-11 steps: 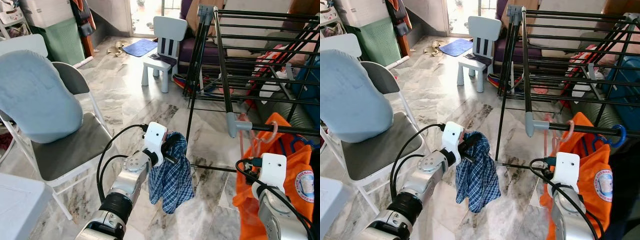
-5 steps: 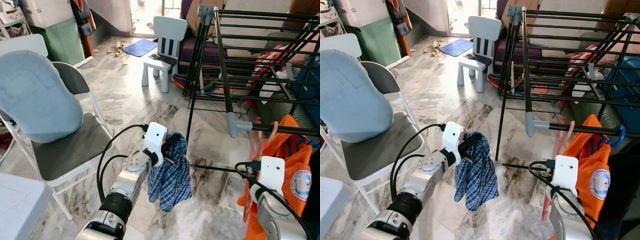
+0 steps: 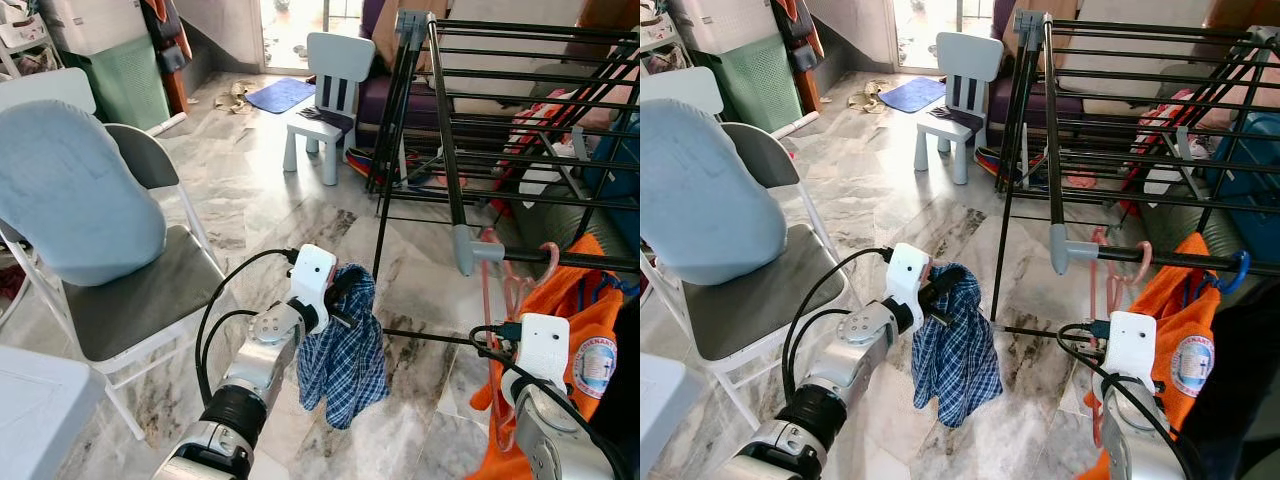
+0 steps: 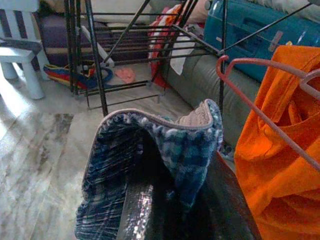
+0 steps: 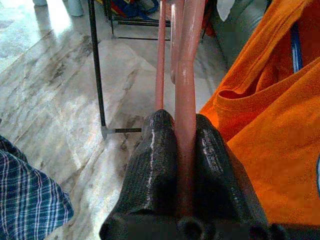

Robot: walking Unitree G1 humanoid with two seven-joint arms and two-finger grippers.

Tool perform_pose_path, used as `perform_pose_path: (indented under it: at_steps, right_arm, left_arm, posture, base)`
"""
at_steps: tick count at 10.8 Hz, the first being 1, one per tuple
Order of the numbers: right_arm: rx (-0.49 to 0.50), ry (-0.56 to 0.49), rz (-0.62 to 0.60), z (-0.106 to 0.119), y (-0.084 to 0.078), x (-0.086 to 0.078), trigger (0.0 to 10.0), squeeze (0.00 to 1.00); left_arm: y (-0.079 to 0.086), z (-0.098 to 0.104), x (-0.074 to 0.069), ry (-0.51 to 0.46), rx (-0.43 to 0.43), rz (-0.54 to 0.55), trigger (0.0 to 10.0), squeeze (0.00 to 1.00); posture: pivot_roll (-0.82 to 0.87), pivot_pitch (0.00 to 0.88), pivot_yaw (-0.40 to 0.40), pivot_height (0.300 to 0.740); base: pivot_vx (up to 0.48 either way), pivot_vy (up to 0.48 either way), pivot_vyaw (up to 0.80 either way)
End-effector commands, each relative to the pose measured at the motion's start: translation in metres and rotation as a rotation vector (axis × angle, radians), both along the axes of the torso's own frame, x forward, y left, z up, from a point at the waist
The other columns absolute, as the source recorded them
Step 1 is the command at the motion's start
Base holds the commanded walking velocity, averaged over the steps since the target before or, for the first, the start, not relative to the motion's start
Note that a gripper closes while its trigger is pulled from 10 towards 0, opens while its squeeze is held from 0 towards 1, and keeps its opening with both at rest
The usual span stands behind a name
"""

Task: Hang hanger

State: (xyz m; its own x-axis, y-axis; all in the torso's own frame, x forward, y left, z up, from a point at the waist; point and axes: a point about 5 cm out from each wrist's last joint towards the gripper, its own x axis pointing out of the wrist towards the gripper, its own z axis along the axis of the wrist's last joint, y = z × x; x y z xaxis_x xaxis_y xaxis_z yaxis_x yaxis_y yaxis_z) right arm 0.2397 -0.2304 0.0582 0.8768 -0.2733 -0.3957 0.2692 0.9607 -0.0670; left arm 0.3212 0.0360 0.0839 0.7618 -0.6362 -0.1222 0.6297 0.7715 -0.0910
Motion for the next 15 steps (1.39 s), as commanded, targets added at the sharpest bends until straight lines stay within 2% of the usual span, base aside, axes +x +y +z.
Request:
perform_pose_path:
  at_steps: [1, 4, 5, 6, 7, 12, 13, 14, 15]
  right_arm:
    - [-0.002, 0.013, 0.015, -0.002, 0.002, -0.003, 0.0, 0.0]
    - [-0.007, 0.024, 0.064, -0.004, 0.005, -0.01, 0.0, 0.0]
    - [-0.011, 0.029, 0.072, -0.005, 0.004, -0.012, 2.0, 0.0]
    - [-0.033, 0.032, 0.087, -0.006, 0.003, -0.015, 4.6, 0.0]
    - [-0.041, 0.033, 0.054, -0.006, 0.0, -0.017, 10.0, 1.0]
    - [-0.054, 0.022, 0.041, -0.003, -0.004, -0.012, 10.0, 1.0]
    - [-0.061, 0.024, 0.035, -0.002, -0.005, -0.012, 10.0, 0.93]
    - [-0.067, 0.027, 0.029, -0.002, -0.007, -0.012, 10.0, 0.56]
    - [-0.069, 0.031, 0.022, -0.003, -0.009, -0.013, 10.0, 0.0]
  left_arm:
    - [-0.002, 0.004, 0.002, -0.01, 0.013, -0.004, 10.0, 0.0]
    - [-0.002, 0.004, 0.002, -0.011, 0.014, -0.004, 10.0, 0.0]
    - [-0.002, 0.003, 0.002, -0.011, 0.015, -0.006, 10.0, 0.0]
    - [-0.002, 0.004, 0.002, -0.011, 0.016, -0.008, 10.0, 0.0]
    - [-0.003, 0.004, 0.002, -0.012, 0.016, -0.011, 10.0, 0.0]
    - [-0.003, 0.004, 0.002, -0.013, 0.015, -0.015, 10.0, 0.0]
    - [-0.004, 0.004, 0.002, -0.012, 0.015, -0.015, 10.0, 0.0]
    - [-0.004, 0.004, 0.002, -0.012, 0.014, -0.015, 10.0, 0.0]
    - [-0.004, 0.004, 0.001, -0.011, 0.013, -0.016, 10.0, 0.0]
  posture:
    - [-0.06, 0.0, -0.026, 0.74]
    - [-0.06, 0.0, -0.025, 0.74]
    - [-0.07, 0.0, -0.023, 0.74]
    - [-0.07, 0.0, -0.022, 0.74]
    - [-0.07, 0.0, -0.021, 0.74]
    - [-0.06, 0.0, -0.021, 0.74]
    - [-0.06, 0.0, -0.021, 0.74]
    - [-0.06, 0.0, -0.021, 0.74]
    - [-0.06, 0.0, -0.022, 0.74]
  base:
    - [0.0, 0.0, 0.0]
    - [0.0, 0.0, 0.0]
    - [0.0, 0.0, 0.0]
    - [0.0, 0.0, 0.0]
    - [0.0, 0.0, 0.0]
    - [0.0, 0.0, 0.0]
    - [0.0, 0.0, 0.0]
    - [0.0, 0.0, 0.0]
    - [0.0, 0.0, 0.0]
